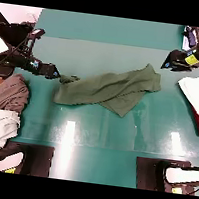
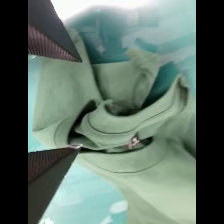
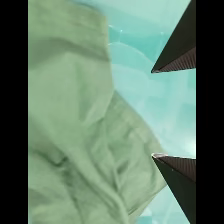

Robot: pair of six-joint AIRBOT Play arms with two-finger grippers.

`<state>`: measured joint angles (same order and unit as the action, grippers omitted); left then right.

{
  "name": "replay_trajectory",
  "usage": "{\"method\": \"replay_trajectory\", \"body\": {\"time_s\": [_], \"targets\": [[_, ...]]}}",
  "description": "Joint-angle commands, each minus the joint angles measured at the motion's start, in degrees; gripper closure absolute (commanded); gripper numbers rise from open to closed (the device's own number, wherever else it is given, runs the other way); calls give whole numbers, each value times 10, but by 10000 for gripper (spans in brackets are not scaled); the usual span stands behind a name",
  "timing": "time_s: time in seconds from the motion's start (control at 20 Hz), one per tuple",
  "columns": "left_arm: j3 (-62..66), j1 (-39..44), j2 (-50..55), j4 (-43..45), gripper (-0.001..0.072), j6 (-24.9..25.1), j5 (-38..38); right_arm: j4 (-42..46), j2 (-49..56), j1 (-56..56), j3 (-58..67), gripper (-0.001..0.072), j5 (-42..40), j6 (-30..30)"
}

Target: Fold the shirts.

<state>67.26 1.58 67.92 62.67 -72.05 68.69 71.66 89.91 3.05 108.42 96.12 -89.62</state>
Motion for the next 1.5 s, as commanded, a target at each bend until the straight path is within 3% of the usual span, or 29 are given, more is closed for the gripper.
{"method": "replay_trajectory", "body": {"time_s": [0.0, 0.3, 0.5, 0.55, 0.6, 0.65, 0.8, 0.85, 1.15, 1.45], "targets": [[-17, 0, 17, -28, 102, 0, 14, 0, -28, 6, 0, 141, 21, 12], [-64, 0, 49, -78, 103, 20, 12, 0, -73, 2, -26, 141, 50, 16], [-68, 0, 49, -79, 105, 20, 12, -2, -154, 2, -211, 141, -27, 14], [-68, 0, 49, -79, 184, 20, 12, -14, -175, 2, -268, 141, -55, 4], [-68, 0, 49, -79, 416, 20, 12, -40, -195, 2, -331, 141, -85, -4], [-68, 0, 49, -80, 564, 20, 9, -71, -213, 2, -392, 142, -115, -6], [-68, 0, 49, -88, 591, 20, 4, -174, -248, 2, -550, 142, -198, -10], [-68, 0, 49, -91, 677, 21, 1, -201, -255, 2, -594, 143, -223, -10], [-68, 0, 48, -91, 680, 20, -26, -264, -260, -83, -744, 144, -379, -19], [-68, 0, 47, -92, 680, 20, -27, -304, -258, -171, -770, 202, -517, -43]]}}
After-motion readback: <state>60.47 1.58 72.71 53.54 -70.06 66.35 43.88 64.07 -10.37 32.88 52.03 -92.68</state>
